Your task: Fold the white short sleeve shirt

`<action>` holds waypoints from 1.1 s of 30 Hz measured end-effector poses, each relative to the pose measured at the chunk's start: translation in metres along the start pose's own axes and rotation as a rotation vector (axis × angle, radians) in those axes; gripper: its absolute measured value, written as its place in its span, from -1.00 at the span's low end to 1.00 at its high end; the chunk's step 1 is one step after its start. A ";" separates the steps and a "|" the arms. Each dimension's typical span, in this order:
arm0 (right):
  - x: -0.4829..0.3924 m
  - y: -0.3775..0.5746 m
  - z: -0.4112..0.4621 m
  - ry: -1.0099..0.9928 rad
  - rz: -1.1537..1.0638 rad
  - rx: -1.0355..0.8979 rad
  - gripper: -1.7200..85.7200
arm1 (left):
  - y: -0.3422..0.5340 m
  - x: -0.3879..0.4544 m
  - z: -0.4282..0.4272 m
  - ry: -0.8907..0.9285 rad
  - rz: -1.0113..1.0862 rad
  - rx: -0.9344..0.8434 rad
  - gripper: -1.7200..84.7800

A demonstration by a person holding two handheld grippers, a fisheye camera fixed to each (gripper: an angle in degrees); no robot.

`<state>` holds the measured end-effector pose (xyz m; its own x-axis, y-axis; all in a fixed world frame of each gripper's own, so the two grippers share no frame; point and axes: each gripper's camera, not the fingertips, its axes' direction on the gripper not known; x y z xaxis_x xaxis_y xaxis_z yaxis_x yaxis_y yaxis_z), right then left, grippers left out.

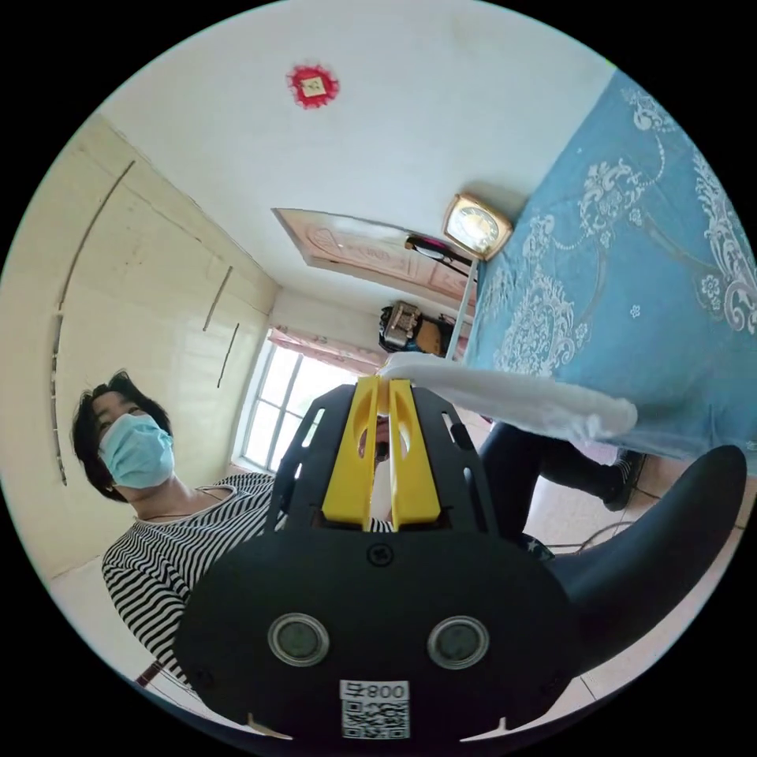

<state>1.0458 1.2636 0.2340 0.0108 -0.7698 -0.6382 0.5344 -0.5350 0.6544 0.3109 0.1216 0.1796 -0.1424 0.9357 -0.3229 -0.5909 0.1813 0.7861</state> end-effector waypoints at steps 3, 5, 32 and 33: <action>0.000 -0.010 -0.060 0.009 -0.040 0.053 -0.92 | -0.002 -0.045 0.076 0.011 0.008 -0.058 -0.91; 0.008 -0.025 -0.107 0.022 -0.057 0.090 -0.92 | -0.006 -0.091 0.138 0.008 -0.004 -0.103 -0.90; 0.131 -0.763 -0.601 0.498 -0.226 0.158 -0.92 | -0.335 -0.624 0.989 0.018 0.273 -0.241 -0.90; 0.130 -0.774 -0.612 0.532 -0.226 0.148 -0.92 | -0.333 -0.634 1.008 0.014 0.280 -0.248 -0.90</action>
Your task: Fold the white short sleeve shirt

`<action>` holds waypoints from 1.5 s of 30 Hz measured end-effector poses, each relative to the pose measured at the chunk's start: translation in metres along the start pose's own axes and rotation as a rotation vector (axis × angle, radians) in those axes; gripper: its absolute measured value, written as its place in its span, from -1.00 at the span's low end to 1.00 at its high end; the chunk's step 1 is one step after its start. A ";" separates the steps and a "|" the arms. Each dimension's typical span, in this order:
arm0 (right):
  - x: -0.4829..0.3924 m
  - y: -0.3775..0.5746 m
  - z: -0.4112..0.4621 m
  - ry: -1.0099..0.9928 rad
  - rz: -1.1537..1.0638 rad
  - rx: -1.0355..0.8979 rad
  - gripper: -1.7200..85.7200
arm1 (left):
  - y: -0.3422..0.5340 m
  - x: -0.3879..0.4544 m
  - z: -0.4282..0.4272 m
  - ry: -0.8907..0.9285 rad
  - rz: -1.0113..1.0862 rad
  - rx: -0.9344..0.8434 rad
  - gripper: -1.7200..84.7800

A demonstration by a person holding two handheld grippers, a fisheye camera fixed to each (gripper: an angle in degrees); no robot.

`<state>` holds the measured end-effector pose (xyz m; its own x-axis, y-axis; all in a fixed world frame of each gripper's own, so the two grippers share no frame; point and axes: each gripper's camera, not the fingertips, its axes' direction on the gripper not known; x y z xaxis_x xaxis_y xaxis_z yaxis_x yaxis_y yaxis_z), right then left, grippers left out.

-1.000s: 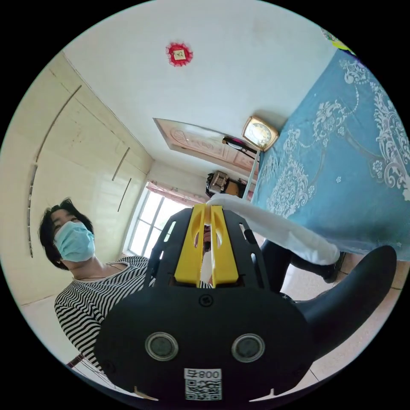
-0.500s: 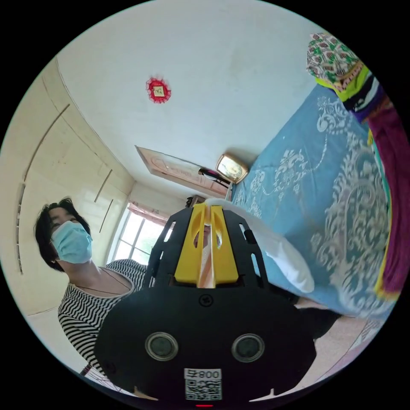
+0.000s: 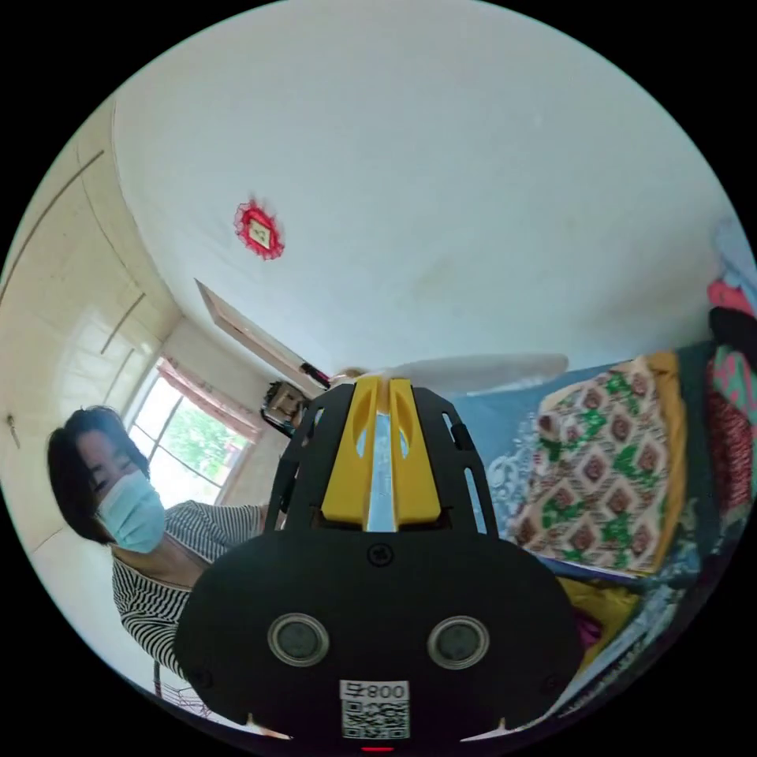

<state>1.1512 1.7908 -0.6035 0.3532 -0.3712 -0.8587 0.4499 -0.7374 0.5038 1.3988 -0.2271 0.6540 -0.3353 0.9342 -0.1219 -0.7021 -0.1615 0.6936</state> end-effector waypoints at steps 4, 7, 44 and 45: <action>0.084 -0.038 -0.045 0.203 0.086 -0.086 -0.92 | 0.040 -0.105 0.144 -0.042 -0.022 -0.107 -0.90; 0.179 -0.026 -0.054 0.376 0.247 -0.191 -0.93 | 0.112 -0.216 0.249 -0.123 -0.120 -0.244 -0.90; 0.265 0.138 0.038 1.069 0.157 -0.350 -0.96 | 0.622 -0.457 0.468 -0.453 -0.032 -0.523 -0.96; 0.257 0.149 0.034 1.064 0.159 -0.337 -0.96 | 0.635 -0.452 0.462 -0.475 -0.019 -0.550 -0.96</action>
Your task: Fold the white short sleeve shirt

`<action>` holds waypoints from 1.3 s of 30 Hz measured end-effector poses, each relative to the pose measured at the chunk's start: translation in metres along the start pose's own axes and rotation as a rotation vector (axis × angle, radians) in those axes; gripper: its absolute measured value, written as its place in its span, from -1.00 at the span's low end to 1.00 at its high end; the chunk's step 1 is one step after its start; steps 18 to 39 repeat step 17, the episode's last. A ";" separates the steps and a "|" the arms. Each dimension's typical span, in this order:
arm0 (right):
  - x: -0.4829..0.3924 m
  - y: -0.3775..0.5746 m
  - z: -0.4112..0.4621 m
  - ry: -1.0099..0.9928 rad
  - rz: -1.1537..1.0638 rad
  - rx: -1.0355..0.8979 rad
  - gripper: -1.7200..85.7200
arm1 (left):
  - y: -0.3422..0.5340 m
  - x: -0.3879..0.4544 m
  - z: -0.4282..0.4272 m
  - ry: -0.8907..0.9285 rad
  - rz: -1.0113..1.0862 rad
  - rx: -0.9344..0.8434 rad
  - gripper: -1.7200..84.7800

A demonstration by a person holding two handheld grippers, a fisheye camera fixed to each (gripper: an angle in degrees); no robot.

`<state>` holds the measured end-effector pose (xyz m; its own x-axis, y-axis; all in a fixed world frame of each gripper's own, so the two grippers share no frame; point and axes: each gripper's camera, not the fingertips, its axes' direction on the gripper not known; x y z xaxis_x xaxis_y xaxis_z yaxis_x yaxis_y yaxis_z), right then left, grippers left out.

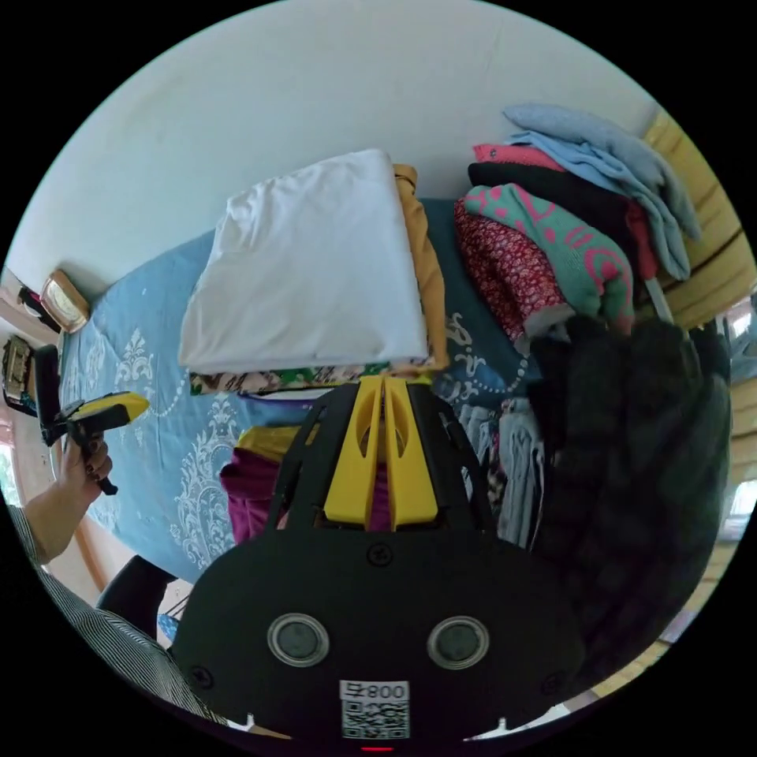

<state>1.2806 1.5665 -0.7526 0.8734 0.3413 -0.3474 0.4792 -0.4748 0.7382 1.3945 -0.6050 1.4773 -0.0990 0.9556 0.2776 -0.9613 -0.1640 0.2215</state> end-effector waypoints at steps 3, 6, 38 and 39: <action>-0.015 0.070 -0.014 -0.110 0.018 0.018 -0.95 | 0.081 0.013 0.012 -0.174 0.088 -0.199 -0.96; -0.042 0.135 -0.015 -0.191 0.034 -0.023 -0.93 | 0.162 0.026 0.028 -0.301 0.147 -0.391 -0.96; -0.106 0.253 -0.009 -0.312 0.162 -0.078 -0.77 | 0.351 0.097 0.034 -0.432 0.276 -0.593 -0.96; -0.106 0.253 -0.009 -0.312 0.162 -0.078 -0.77 | 0.351 0.097 0.034 -0.432 0.276 -0.593 -0.96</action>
